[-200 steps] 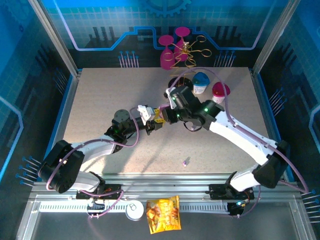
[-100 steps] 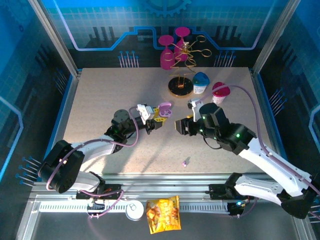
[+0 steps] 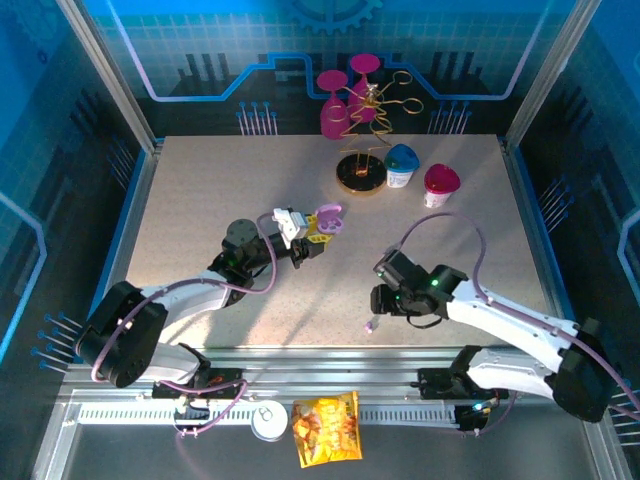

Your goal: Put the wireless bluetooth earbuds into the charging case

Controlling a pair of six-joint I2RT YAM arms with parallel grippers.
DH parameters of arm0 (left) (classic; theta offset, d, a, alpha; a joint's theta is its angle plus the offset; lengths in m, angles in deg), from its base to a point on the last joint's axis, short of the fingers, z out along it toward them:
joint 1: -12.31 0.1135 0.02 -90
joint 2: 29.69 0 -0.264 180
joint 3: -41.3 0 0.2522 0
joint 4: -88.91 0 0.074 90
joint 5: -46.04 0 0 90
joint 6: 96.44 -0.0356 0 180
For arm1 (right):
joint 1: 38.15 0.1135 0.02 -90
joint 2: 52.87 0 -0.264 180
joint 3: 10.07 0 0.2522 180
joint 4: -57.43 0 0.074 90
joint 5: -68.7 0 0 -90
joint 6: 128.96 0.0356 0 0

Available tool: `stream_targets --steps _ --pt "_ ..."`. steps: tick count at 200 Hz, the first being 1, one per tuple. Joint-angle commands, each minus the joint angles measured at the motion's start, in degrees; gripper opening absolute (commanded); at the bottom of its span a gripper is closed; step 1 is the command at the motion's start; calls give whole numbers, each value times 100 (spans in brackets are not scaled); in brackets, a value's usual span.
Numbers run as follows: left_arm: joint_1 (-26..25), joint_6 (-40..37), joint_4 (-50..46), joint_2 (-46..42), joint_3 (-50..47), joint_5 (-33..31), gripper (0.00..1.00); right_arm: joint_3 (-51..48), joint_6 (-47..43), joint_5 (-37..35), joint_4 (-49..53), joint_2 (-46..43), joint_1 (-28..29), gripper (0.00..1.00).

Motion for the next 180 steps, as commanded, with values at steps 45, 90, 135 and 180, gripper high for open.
stream_targets --steps 45,90,135,180 --pt "27 -142 160 -225 -173 -70 21 -242 1027 618 -720 908 488 40" --pt "33 -137 213 -243 -254 -65 21 -208 1112 779 -972 1416 644 31" --pt "35 -178 190 -348 -325 -97 21 -185 1102 839 -1004 1694 671 27" --pt "36 -178 187 -399 -364 -98 21 -96 1034 766 -970 1893 666 25"
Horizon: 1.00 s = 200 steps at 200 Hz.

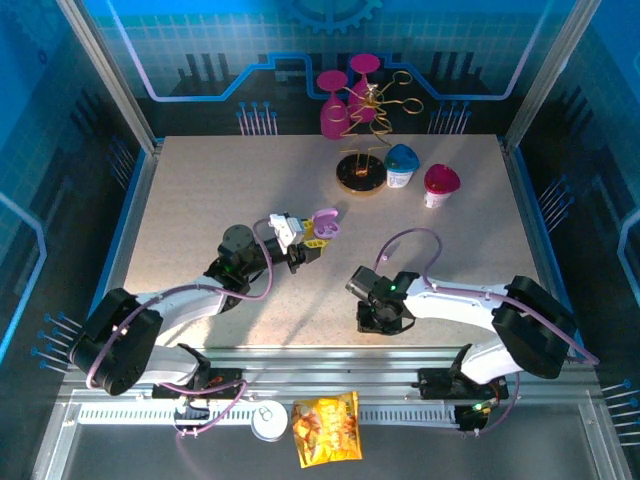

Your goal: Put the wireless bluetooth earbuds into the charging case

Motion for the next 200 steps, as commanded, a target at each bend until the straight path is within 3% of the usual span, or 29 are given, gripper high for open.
stream_targets --steps 1,30,78,153,200 --pt "28 -130 183 -162 -76 -55 21 100 48 -36 77 134 87 25" --pt "29 -143 183 -163 -88 -59 21 203 0 -107 144 128 85 29" --pt "28 -126 236 -118 -102 -54 21 298 -114 -210 239 241 54 25" --pt "35 -122 247 -110 -119 -64 21 519 -289 -313 392 378 47 31" --pt "35 -116 274 -67 -111 -69 21 546 -365 -341 403 525 37 24"
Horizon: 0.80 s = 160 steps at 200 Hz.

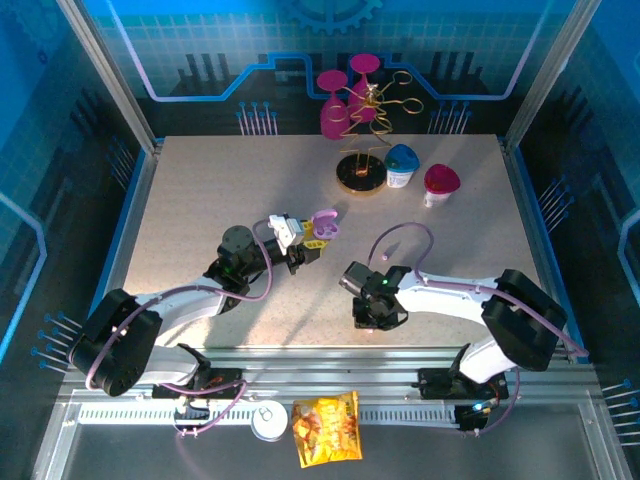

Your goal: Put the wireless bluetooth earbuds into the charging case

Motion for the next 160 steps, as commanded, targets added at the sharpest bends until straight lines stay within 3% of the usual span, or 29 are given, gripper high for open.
stream_targets --steps 1,60,85,118,160 --pt "36 -112 268 -38 -61 -66 21 120 -62 -142 178 153 35 24" --pt "28 -133 271 -39 -65 -72 22 180 -135 -131 243 187 38 10" --pt "29 -120 312 -5 -61 -86 22 279 -176 -260 352 -11 17 9" --pt "74 205 772 187 -96 -16 22 314 -488 -394 110 -863 -135 9" --pt "71 343 900 244 -34 95 21 271 -1480 -194 -1225 -2356 -507 7"
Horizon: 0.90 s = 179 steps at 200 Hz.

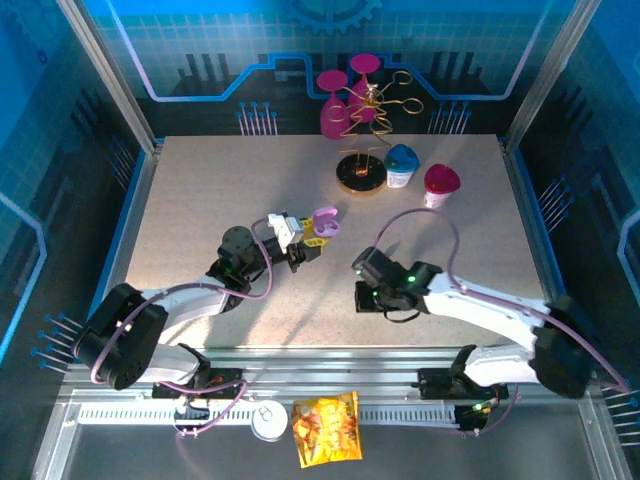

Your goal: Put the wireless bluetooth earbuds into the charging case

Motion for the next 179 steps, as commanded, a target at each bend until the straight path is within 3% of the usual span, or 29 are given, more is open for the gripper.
stream_targets --steps 1,33,74,117,179 --pt "34 145 380 10 -19 95 21 130 -721 62 -916 -712 -234 6" --pt "18 273 465 36 -5 171 21 340 -1334 514 -1965 -1181 -473 6" --pt "-33 470 704 114 16 259 21 781 -1710 1006 -3098 -874 -544 6" --pt "-62 491 743 99 18 338 21 1105 -1736 1363 -3632 -289 -547 6" --pt "-79 558 779 -68 -52 318 21 1021 -1681 1246 -3797 45 -574 6"
